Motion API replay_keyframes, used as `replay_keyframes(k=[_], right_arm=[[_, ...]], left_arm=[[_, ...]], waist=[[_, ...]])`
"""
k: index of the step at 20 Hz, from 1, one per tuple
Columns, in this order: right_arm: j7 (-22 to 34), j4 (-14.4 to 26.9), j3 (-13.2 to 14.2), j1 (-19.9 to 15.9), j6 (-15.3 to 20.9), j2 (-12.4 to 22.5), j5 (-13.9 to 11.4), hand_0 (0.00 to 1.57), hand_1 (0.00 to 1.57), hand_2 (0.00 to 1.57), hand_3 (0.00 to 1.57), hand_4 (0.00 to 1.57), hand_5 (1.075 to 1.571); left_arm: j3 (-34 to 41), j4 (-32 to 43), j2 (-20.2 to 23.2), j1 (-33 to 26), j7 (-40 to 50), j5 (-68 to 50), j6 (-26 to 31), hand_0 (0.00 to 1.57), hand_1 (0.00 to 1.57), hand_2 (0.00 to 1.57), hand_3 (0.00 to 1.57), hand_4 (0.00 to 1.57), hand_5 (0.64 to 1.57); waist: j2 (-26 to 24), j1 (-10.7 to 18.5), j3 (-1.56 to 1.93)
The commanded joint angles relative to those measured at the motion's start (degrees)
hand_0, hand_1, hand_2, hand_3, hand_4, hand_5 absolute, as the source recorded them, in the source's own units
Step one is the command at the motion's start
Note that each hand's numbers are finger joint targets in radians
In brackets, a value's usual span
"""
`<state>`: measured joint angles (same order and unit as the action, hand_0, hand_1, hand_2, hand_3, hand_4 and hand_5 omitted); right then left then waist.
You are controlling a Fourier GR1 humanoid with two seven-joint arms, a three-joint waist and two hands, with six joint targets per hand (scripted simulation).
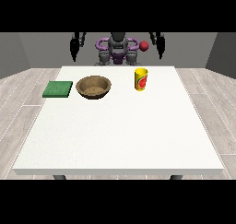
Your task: Pick the cup and pour the ball into the bowl, then pick the bowl and place it on the pad
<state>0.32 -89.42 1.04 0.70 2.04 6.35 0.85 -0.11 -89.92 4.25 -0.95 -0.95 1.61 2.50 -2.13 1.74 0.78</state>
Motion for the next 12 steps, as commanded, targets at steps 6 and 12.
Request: replay_keyframes(k=[6, 12], right_arm=[[6.2, -6.2, 0.8, -1.2, -0.5, 3.0, 0.4, 0.00, 0.00, 0.00, 0.00, 0.00, 1.569], [6.6, -8.8, 9.7, 3.3, -14.1, 9.2, 16.1, 0.00, 0.00, 0.00, 0.00, 0.00, 1.570]], left_arm=[[0.7, -6.1, 2.6, 1.4, 6.2, -0.8, 0.8, 0.00, 0.00, 0.00, 0.00, 0.00, 1.557], [11.1, -8.6, 4.5, 4.2, 10.1, -13.5, 3.1, 0.00, 0.00, 0.00, 0.00, 0.00, 1.552]], waist=[[-15.3, -0.6, -0.88], [-8.5, -4.0, -0.78]])
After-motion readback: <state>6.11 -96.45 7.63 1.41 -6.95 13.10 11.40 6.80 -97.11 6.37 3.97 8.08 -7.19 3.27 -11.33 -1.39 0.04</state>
